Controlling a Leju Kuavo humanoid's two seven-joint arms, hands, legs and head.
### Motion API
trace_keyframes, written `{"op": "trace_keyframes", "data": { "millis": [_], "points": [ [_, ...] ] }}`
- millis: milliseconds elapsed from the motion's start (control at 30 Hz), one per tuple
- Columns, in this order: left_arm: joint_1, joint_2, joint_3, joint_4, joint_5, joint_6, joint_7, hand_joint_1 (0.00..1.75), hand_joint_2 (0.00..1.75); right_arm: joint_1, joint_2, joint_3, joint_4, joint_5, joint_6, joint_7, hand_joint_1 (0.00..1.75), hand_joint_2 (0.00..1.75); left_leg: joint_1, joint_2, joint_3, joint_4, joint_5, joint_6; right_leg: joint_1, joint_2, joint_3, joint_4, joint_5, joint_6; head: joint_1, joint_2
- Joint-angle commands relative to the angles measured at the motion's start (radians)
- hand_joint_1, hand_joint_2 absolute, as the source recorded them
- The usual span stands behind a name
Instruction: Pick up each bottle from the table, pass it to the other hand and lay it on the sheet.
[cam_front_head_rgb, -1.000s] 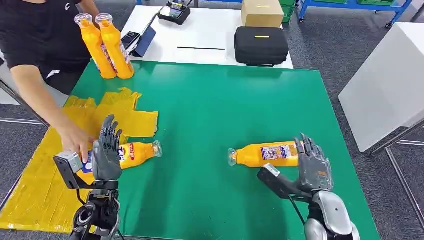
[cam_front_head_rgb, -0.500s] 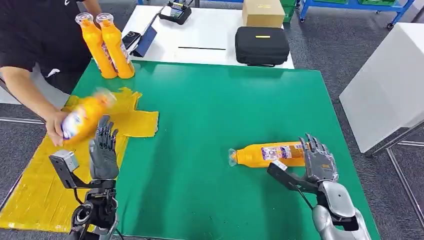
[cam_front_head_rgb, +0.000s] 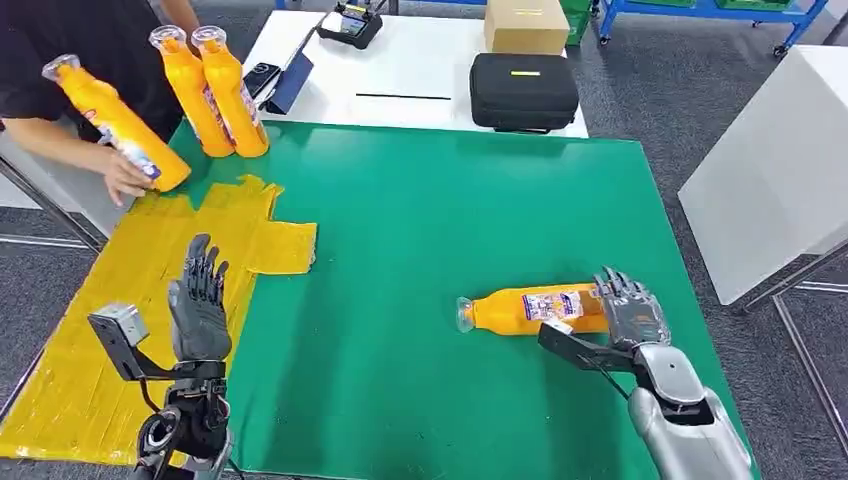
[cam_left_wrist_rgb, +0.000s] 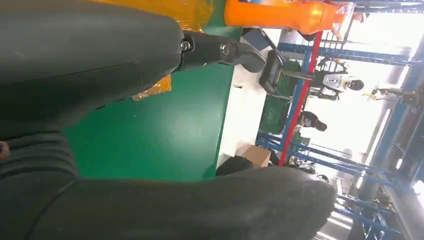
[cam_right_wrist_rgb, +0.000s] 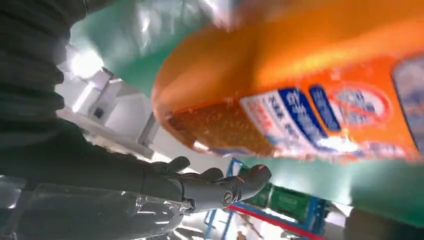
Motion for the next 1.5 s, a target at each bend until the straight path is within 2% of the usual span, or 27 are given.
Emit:
{"op": "trace_keyframes", "data": {
  "millis": [33,100,233,267,300,333,467,600,767,933,1000,1067,1133,1200,1233,1300,1333,1433,1500],
  "points": [
    [0.009,0.008,0.04,-0.011,0.031,0.005,0.003,0.0,0.0,-0.228,-0.03,0.223,0.341,-0.03,-0.006,-0.05,0.0,1.75,0.0,0.007,0.006,-0.001,-0.002,-0.002,0.0,0.005,0.004,-0.001,0.0,-0.002,0.0,0.0],
    [0.008,0.012,0.041,-0.011,0.036,0.006,0.004,0.0,0.0,-0.274,-0.03,0.272,0.415,-0.037,0.014,-0.091,0.0,1.75,0.0,0.007,0.005,0.0,-0.002,-0.002,0.0,0.006,0.002,0.0,0.0,-0.001,0.0,0.0],
    [-0.001,0.02,0.034,-0.009,0.047,0.004,0.006,0.0,0.0,-0.281,-0.044,0.332,0.46,-0.057,0.017,-0.136,0.0,1.75,0.001,0.005,0.008,-0.001,-0.001,-0.002,0.001,0.002,0.006,-0.001,0.0,-0.002,0.0,0.0],
    [-0.002,0.021,0.033,-0.01,0.049,0.004,0.006,0.0,0.0,-0.278,-0.049,0.343,0.457,-0.064,0.02,-0.148,0.1,1.75,0.001,0.003,0.008,-0.001,-0.001,-0.002,0.001,0.0,0.006,-0.002,0.0,-0.002,0.0,0.0],
    [-0.003,0.024,0.029,-0.009,0.053,0.004,0.008,0.0,0.0,-0.275,-0.06,0.365,0.456,-0.08,0.035,-0.171,0.47,1.75,0.001,0.002,0.007,-0.001,0.0,-0.001,0.001,0.0,0.005,-0.001,0.0,-0.001,0.0,0.0],
    [-0.005,0.029,0.024,-0.007,0.061,0.007,0.008,0.0,0.0,-0.274,-0.072,0.397,0.458,-0.103,0.048,-0.194,1.43,1.75,0.001,0.002,0.007,-0.001,-0.001,-0.001,0.001,0.0,0.006,-0.001,0.0,-0.001,0.0,0.0],
    [0.003,0.039,0.017,-0.025,0.079,0.015,0.007,0.0,0.0,-0.295,-0.093,0.481,0.475,-0.16,0.076,-0.247,1.75,1.75,0.001,0.002,0.01,-0.001,-0.001,-0.001,0.001,0.0,0.008,-0.001,0.0,-0.001,0.0,0.0],
    [0.007,0.039,0.017,-0.036,0.084,0.017,0.01,0.0,0.0,-0.298,-0.101,0.508,0.472,-0.193,0.089,-0.248,1.75,1.75,0.001,0.001,0.012,-0.001,0.0,-0.002,0.001,-0.002,0.01,-0.002,0.0,-0.002,0.0,0.0],
    [0.015,0.033,0.027,-0.064,0.087,0.024,0.02,0.0,0.0,-0.253,-0.156,0.582,0.409,-0.314,0.121,-0.231,1.75,1.75,0.001,-0.001,0.015,-0.002,0.0,-0.002,0.002,-0.003,0.013,-0.003,0.0,-0.001,0.0,0.0],
    [0.022,0.03,0.031,-0.07,0.085,0.024,0.022,0.0,0.0,-0.251,-0.151,0.582,0.409,-0.352,0.114,-0.222,1.75,1.75,0.002,-0.001,0.016,-0.002,0.0,-0.002,0.002,-0.003,0.015,-0.003,0.0,-0.001,0.0,0.0],
    [0.04,0.029,0.041,-0.077,0.085,0.027,0.023,0.0,0.0,-0.251,-0.122,0.559,0.417,-0.385,0.085,-0.209,1.75,1.75,0.002,0.0,0.017,-0.002,0.0,-0.002,0.002,-0.002,0.015,-0.003,0.0,-0.001,0.0,0.0],
    [0.082,0.035,0.066,-0.093,0.089,0.023,0.022,0.0,0.0,-0.273,-0.058,0.516,0.439,-0.447,0.043,-0.205,1.75,1.75,0.002,0.002,0.018,-0.002,-0.001,-0.002,0.002,-0.001,0.015,-0.004,0.0,-0.001,0.0,0.0],
    [0.118,0.029,0.098,-0.096,0.099,-0.008,0.014,0.0,0.0,-0.286,0.002,0.425,0.431,-0.567,-0.025,-0.225,1.75,1.75,0.002,0.006,0.019,-0.003,-0.001,-0.002,0.002,0.004,0.016,-0.004,0.001,-0.001,0.0,0.0],
    [0.127,0.023,0.114,-0.089,0.099,-0.031,0.013,0.0,0.0,-0.278,0.013,0.387,0.383,-0.642,-0.034,-0.243,1.75,1.75,0.001,0.009,0.019,-0.003,-0.002,-0.002,0.002,0.006,0.015,-0.003,0.001,-0.002,0.0,0.0],
    [0.131,0.022,0.12,-0.087,0.102,-0.053,0.013,0.0,0.0,-0.257,0.022,0.329,0.326,-0.74,-0.035,-0.28,1.75,1.75,0.001,0.008,0.017,-0.001,-0.002,-0.002,0.002,0.007,0.014,-0.002,0.001,-0.001,0.0,0.0],
    [0.132,0.02,0.121,-0.087,0.1,-0.061,0.014,0.0,0.0,-0.239,0.019,0.309,0.272,-0.787,-0.023,-0.273,1.75,1.75,0.001,0.009,0.015,-0.001,-0.002,-0.002,0.001,0.007,0.011,-0.001,0.001,-0.001,0.0,0.0],
    [0.138,0.024,0.117,-0.091,0.101,-0.073,0.018,0.0,1.75,-0.205,0.014,0.277,0.186,-0.875,-0.025,-0.288,1.75,1.75,0.001,0.009,0.016,-0.002,-0.002,-0.003,0.001,0.006,0.011,-0.001,0.001,-0.002,0.0,0.0],
    [0.147,0.034,0.092,-0.102,0.11,-0.104,0.026,0.0,1.75,-0.086,0.012,0.196,-0.05,-1.062,-0.003,-0.303,1.75,1.75,0.001,0.005,0.013,-0.001,-0.001,-0.002,0.001,0.002,0.01,0.0,0.0,-0.001,-0.001,0.0],
    [0.151,0.034,0.081,-0.105,0.109,-0.106,0.026,0.0,1.75,-0.041,0.008,0.192,-0.124,-1.083,-0.007,-0.284,1.75,1.75,0.001,-0.001,0.011,-0.001,-0.001,-0.002,0.002,-0.003,0.01,0.0,-0.002,-0.001,-0.001,0.0]
  ]
}}
